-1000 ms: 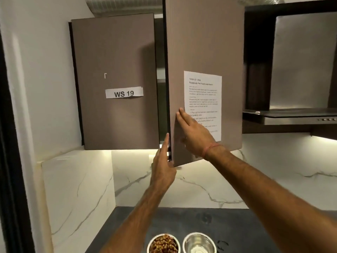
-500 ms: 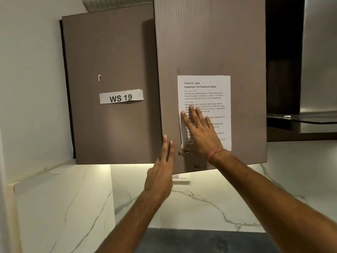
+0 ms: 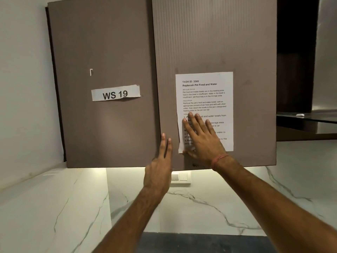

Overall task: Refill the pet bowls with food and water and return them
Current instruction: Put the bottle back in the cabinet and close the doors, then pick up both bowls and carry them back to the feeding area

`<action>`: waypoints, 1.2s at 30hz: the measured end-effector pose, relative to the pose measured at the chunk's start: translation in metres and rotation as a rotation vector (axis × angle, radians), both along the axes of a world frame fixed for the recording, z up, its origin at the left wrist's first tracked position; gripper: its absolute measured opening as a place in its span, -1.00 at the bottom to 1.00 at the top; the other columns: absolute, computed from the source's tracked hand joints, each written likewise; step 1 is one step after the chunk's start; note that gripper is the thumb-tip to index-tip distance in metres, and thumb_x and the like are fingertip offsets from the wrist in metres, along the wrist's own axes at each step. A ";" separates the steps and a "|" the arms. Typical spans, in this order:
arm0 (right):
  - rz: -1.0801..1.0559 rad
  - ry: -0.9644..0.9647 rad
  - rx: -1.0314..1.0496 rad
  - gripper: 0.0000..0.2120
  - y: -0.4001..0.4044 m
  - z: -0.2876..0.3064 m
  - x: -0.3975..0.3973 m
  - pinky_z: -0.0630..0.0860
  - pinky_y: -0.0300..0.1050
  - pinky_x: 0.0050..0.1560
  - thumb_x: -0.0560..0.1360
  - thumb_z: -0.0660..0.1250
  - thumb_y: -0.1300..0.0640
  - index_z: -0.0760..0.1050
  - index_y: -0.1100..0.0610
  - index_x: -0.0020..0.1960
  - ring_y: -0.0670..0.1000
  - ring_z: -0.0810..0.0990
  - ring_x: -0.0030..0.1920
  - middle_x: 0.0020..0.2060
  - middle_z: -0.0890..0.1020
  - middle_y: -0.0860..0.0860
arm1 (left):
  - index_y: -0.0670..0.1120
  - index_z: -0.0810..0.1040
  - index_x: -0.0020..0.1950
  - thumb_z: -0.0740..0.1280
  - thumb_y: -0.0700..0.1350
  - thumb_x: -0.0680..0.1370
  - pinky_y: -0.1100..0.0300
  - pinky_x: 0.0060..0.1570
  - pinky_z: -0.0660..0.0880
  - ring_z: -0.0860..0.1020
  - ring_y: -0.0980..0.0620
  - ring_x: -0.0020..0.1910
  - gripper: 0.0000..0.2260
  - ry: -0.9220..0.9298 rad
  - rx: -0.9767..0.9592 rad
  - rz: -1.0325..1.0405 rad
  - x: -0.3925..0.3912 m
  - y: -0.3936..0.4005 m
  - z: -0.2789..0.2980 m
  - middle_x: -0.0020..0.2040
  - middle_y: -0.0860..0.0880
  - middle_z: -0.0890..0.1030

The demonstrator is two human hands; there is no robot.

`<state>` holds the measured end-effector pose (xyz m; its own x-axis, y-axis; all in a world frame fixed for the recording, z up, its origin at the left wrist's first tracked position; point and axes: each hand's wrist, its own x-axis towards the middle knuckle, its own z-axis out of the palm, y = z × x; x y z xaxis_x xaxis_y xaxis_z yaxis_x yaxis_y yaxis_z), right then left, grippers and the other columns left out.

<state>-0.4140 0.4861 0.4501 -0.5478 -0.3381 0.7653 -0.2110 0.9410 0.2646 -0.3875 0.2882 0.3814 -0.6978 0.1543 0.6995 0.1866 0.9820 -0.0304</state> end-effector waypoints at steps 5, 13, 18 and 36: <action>-0.060 0.021 0.011 0.15 0.001 -0.008 -0.019 -0.28 0.24 0.67 0.55 0.48 -0.22 -0.28 0.07 0.75 0.20 -0.31 0.71 0.72 -0.29 0.11 | -0.01 -0.21 0.80 0.62 -0.11 0.54 0.09 -0.16 0.72 0.65 -0.02 -0.12 0.15 0.020 0.014 -0.007 -0.023 -0.003 0.000 0.69 0.02 -0.54; -0.062 0.018 -0.020 0.05 -0.001 -0.025 -0.032 -0.18 0.24 0.71 0.63 0.43 0.05 -0.33 0.07 0.74 0.17 -0.32 0.71 0.72 -0.31 0.09 | 0.01 -0.26 0.79 0.55 0.04 0.60 0.06 0.01 0.72 0.69 -0.07 0.04 0.09 0.003 0.074 -0.119 -0.035 -0.002 0.003 0.68 0.07 -0.55; -0.013 0.053 -0.048 -0.04 0.000 -0.039 -0.034 -0.08 0.23 0.72 0.65 0.40 0.04 -0.22 0.06 0.76 0.16 -0.25 0.73 0.74 -0.23 0.09 | 0.01 -0.28 0.79 0.53 0.00 0.62 0.12 -0.01 0.70 0.70 -0.06 0.07 0.07 0.006 0.112 -0.135 -0.040 0.001 -0.001 0.69 0.06 -0.55; 0.034 -0.498 -0.471 -0.17 0.028 -0.376 0.092 0.19 0.25 0.66 0.52 0.40 0.21 0.16 -0.03 0.71 0.19 0.08 0.72 0.72 0.12 0.12 | 0.11 0.15 0.78 0.52 0.05 0.59 -0.19 0.41 0.51 0.37 -0.08 0.65 -0.16 -0.629 0.567 -0.176 0.051 -0.048 -0.308 0.80 0.10 0.04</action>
